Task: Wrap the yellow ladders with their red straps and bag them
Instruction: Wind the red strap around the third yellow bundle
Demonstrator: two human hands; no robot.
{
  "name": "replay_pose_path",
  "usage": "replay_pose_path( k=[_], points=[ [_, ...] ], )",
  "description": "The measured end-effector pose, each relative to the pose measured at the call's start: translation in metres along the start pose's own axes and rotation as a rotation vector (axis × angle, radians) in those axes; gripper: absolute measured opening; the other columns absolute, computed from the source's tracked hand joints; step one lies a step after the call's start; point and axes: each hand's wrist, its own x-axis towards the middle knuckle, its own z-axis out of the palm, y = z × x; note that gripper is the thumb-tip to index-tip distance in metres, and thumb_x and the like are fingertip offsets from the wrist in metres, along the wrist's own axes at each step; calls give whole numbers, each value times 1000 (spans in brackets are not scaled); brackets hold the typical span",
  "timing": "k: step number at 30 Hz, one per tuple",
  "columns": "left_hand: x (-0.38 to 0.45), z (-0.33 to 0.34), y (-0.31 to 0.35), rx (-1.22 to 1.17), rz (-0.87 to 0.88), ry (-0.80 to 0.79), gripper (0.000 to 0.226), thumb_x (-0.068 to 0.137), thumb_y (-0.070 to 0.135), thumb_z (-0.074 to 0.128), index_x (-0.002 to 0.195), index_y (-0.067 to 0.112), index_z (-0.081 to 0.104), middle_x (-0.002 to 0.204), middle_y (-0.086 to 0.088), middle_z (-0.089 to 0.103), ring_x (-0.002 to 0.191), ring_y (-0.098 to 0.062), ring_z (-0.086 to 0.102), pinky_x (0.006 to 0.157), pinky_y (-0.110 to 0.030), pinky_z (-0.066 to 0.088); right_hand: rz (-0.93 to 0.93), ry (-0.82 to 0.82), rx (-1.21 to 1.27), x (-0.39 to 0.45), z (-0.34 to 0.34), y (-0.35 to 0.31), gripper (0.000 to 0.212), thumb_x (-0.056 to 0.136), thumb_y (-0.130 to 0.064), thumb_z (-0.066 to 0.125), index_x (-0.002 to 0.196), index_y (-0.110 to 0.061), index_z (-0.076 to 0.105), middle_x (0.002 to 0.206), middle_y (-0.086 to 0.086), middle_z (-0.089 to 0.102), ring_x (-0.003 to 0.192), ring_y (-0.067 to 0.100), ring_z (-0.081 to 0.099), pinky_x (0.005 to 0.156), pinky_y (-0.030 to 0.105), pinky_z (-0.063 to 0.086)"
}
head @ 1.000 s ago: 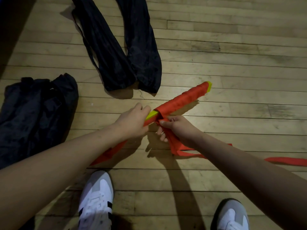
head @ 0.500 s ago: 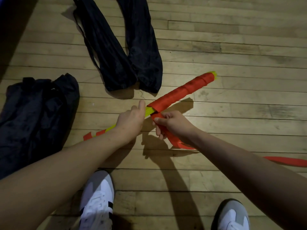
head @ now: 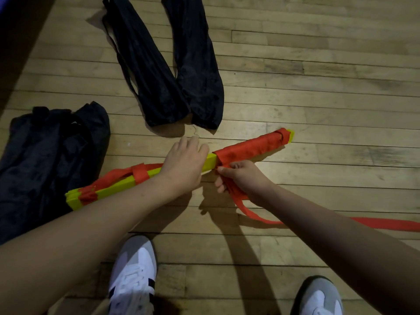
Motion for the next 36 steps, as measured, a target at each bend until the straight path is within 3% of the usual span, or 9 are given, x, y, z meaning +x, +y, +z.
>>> replay_pose_path(
  k=[4, 6, 9, 14, 17, 21, 26, 31, 36],
  points=[
    [5, -1, 2, -119, -96, -121, 44, 86, 14, 63, 121, 14, 36, 120, -12, 41, 96, -27, 52, 69, -33, 42, -7, -10, 11, -3, -1, 2, 14, 98, -10, 51, 94, -3, 62, 72, 10, 68, 60, 17, 64, 62, 24, 53],
    [6, 0, 1, -146, -160, -140, 42, 88, 8, 60, 120, 14, 34, 102, -7, 52, 77, -24, 53, 57, -32, 38, 16, -25, 34, -3, 2, 1, 13, 98, -11, 52, 100, -1, 61, 74, 11, 68, 61, 18, 65, 63, 25, 55],
    [6, 0, 1, -34, -201, -129, 40, 90, 4, 54, 121, 11, 30, 91, -6, 60, 70, -23, 50, 54, -33, 35, 36, -65, 31, -5, 4, -1, 10, 95, -11, 56, 97, -2, 60, 76, 11, 70, 63, 18, 66, 67, 26, 54],
    [3, 9, 6, 152, -218, -86, 47, 93, 14, 48, 134, 6, 25, 119, -17, 52, 106, -33, 53, 80, -41, 46, -19, -118, 112, -6, 1, -9, 8, 92, 0, 56, 89, -6, 60, 80, 11, 69, 64, 18, 66, 61, 21, 53],
    [-2, 14, 5, 57, -219, -166, 68, 91, 30, 49, 145, 7, 14, 134, -19, 35, 120, -35, 38, 100, -44, 32, -21, -85, 85, -4, 0, -9, 11, 95, -1, 52, 89, -5, 60, 81, 11, 68, 61, 16, 63, 56, 20, 51],
    [-3, 13, 3, -71, -219, -241, 73, 92, 33, 51, 149, 11, 11, 141, -15, 28, 129, -32, 30, 106, -41, 27, 13, -45, 17, 0, -1, -3, 10, 96, -3, 52, 90, -4, 61, 82, 9, 69, 61, 15, 61, 58, 22, 51],
    [0, 4, -2, -24, -150, -157, 52, 86, 33, 65, 126, 15, 38, 119, -9, 51, 106, -27, 55, 71, -34, 41, 19, -11, 0, 6, -2, -3, 12, 95, -5, 52, 101, -1, 62, 81, 9, 68, 55, 15, 59, 52, 20, 47],
    [2, 11, -2, -329, -322, -177, 49, 85, 16, 65, 125, 14, 38, 115, -12, 47, 97, -29, 56, 70, -33, 42, 33, -23, -85, 6, 0, -8, 13, 98, -11, 51, 103, -3, 61, 80, 4, 70, 55, 12, 61, 50, 20, 47],
    [1, 11, -4, -266, -364, -173, 39, 91, 11, 56, 119, 13, 30, 93, -9, 52, 74, -25, 54, 58, -33, 39, 60, -114, -181, 5, 6, -5, 14, 98, -11, 51, 101, 0, 59, 75, 3, 70, 54, 13, 61, 52, 21, 46]
  ],
)
